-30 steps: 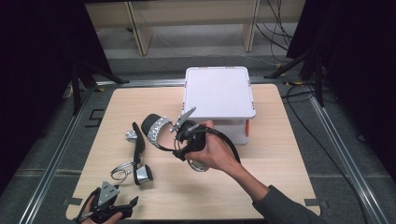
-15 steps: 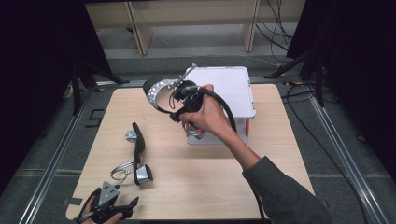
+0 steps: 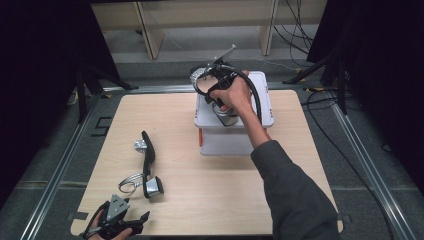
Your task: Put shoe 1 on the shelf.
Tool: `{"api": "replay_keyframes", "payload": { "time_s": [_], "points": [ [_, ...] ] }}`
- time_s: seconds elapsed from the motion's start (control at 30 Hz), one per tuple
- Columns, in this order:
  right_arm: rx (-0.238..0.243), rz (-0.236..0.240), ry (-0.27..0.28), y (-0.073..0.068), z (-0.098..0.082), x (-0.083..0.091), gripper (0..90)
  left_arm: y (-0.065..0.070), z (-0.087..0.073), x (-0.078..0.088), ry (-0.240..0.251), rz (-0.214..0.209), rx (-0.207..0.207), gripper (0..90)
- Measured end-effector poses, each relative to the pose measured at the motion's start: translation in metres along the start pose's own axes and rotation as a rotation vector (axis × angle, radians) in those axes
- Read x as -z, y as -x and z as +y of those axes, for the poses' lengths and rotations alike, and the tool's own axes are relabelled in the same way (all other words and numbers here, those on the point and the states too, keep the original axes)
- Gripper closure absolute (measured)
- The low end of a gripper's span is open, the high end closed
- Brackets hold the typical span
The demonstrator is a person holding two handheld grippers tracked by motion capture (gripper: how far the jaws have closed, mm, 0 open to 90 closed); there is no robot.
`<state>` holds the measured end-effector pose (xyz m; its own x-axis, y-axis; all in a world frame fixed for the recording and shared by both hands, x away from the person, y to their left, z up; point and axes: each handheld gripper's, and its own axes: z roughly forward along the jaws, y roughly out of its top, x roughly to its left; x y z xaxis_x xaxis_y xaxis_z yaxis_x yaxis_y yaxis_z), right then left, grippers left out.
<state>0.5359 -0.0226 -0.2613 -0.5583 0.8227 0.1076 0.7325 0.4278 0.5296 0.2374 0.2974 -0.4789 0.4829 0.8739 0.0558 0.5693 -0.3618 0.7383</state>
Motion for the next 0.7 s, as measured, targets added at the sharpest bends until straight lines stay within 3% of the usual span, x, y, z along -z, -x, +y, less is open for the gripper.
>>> {"api": "replay_keyframes", "payload": {
  "time_s": [0.03, 0.07, 0.1, 0.13, 0.17, 0.2, 0.27, 0.33, 0.53, 0.6, 0.7],
  "points": [
    [0.0, 0.0, 0.0, 0.0, 0.0, 0.0, 43.1, 0.0, 0.0, 0.0, 0.0, 0.0, 0.0, 16.6],
    [-0.044, -0.013, -0.014, 0.009, 0.004, -0.004, 43.1, 0.0, 0.0, -0.001, 0.013, -0.004, -0.004, 16.6],
    [-0.044, -0.013, -0.014, 0.009, 0.004, -0.004, 43.1, 0.0, 0.0, -0.001, 0.013, -0.004, -0.004, 16.6],
    [-0.094, -0.031, -0.035, 0.014, 0.007, -0.008, 43.1, 0.001, -0.001, -0.001, 0.022, -0.001, 0.011, 16.6],
    [-0.094, -0.031, -0.035, 0.014, 0.007, -0.008, 43.1, 0.001, -0.001, -0.001, 0.022, -0.001, 0.011, 16.6],
    [-0.129, -0.045, -0.051, 0.017, 0.009, -0.01, 43.0, 0.0, -0.001, 0.0, 0.014, 0.006, 0.0, 16.6],
    [-0.144, -0.045, -0.049, 0.019, 0.01, -0.012, 43.1, 0.0, 0.0, -0.001, 0.02, 0.001, 0.0, 16.6],
    [-0.19, -0.039, -0.043, 0.024, 0.012, -0.014, 43.0, 0.0, -0.001, -0.001, 0.017, 0.005, -0.004, 16.5],
    [-0.252, -0.068, -0.054, 0.033, 0.015, -0.028, 42.9, 0.0, 0.0, -0.001, 0.015, 0.001, -0.017, 16.6],
    [-0.298, -0.081, -0.078, 0.034, 0.017, -0.031, 42.7, 0.0, 0.0, -0.001, 0.016, 0.003, -0.008, 16.5],
    [-0.314, -0.095, -0.068, 0.035, 0.018, -0.033, 42.6, 0.002, -0.001, -0.001, 0.027, -0.004, 0.011, 16.6]
  ]
}}
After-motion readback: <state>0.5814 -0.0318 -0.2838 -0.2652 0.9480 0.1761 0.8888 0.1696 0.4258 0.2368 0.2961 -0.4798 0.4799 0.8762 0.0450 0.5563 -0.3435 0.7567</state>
